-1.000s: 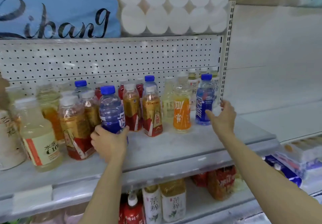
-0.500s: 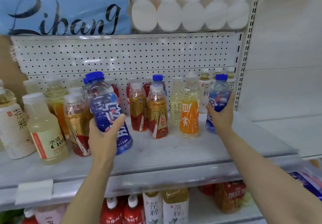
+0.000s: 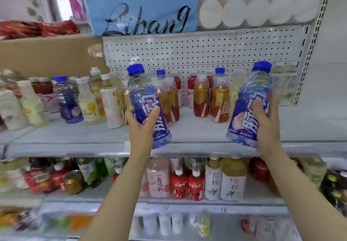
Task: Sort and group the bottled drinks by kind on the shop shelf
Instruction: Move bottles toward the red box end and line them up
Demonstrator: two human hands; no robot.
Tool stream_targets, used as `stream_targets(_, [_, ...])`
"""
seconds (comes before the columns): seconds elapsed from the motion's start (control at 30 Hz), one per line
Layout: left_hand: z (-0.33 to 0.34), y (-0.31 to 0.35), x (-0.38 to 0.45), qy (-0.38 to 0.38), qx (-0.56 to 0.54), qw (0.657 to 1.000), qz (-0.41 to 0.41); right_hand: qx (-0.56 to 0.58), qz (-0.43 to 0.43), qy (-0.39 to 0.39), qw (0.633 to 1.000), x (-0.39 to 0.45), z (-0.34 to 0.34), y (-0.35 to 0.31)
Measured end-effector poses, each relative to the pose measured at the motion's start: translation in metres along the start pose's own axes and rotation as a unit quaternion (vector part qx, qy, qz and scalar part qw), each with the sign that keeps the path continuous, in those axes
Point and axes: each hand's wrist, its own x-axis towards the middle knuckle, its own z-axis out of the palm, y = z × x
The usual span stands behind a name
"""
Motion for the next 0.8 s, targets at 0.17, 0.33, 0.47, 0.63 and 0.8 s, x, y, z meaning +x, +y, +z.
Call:
stream_targets(0.17, [-0.077, 0.023, -0.028, -0.002, -0.006, 1.0, -0.011, 0.043, 0.078, -0.064, 0.994, -0.087, 0.088, 0.011])
stream_targets(0.33, [-0.157, 0.041, -0.045, 0.037, 0.03, 0.999, -0.019, 0.081, 0.142, -0.119, 0.979, -0.153, 0.168, 0.026])
stream_targets(0.47, [-0.216, 0.053, -0.036, 0.083, 0.032, 0.995, -0.034, 0.098, 0.19, -0.17, 0.962, -0.183, 0.231, 0.039])
stream_targets(0.63, [-0.285, 0.059, -0.012, 0.123, 0.051, 0.991, -0.011, 0.116, 0.211, -0.226, 0.944, -0.199, 0.311, 0.068])
stream_targets(0.8, [-0.352, 0.064, 0.018, 0.171, 0.062, 0.983, 0.012, 0.142, 0.216, -0.265, 0.929, -0.214, 0.396, 0.099])
